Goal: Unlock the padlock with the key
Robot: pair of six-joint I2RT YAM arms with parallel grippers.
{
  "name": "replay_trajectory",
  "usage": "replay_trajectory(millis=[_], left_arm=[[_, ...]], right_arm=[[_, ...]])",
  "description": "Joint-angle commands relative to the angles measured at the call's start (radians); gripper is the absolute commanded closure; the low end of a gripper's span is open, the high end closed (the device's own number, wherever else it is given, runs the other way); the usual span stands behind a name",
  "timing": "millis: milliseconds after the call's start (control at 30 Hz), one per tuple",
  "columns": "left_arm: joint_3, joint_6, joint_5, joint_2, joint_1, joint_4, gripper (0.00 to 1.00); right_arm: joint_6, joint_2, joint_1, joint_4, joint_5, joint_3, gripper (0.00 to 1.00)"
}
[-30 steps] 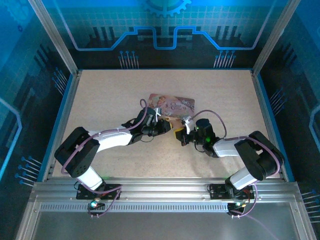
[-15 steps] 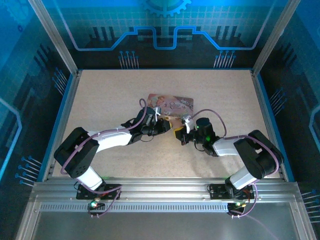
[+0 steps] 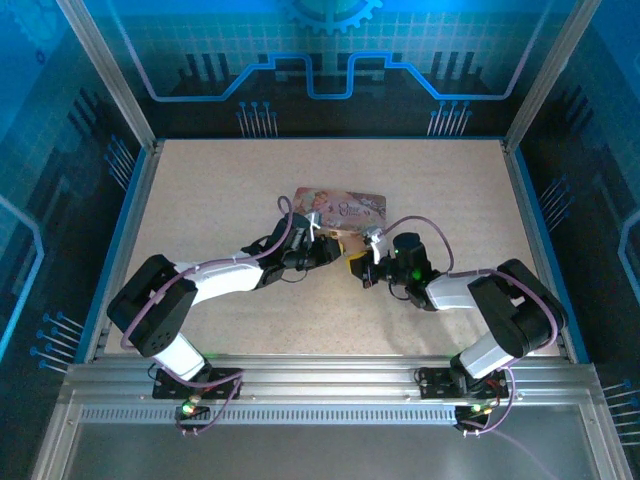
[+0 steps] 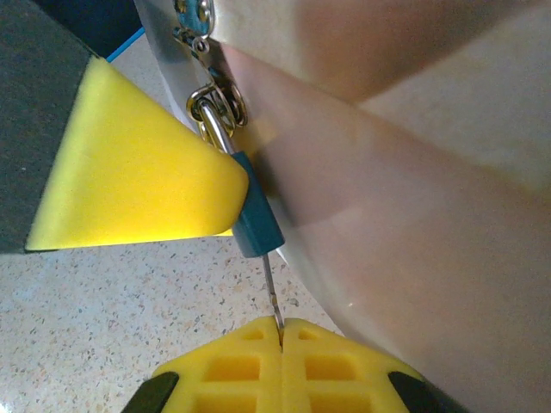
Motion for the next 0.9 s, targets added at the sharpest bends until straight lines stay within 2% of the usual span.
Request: replay_trajectory(millis=[0, 867], left_arm=[[0.001, -0.012, 0.094, -0.029, -0.026, 0.010, 0.79], [-0.007, -0.017, 0.076, -0.012, -0.021, 0.020, 0.71]], right_arm=[[0.013, -0.002, -0.009, 0.122, -0.030, 0.056, 1.00], [-0.023, 0.019, 0.003, 0.076, -0.051, 0.064, 1.00]])
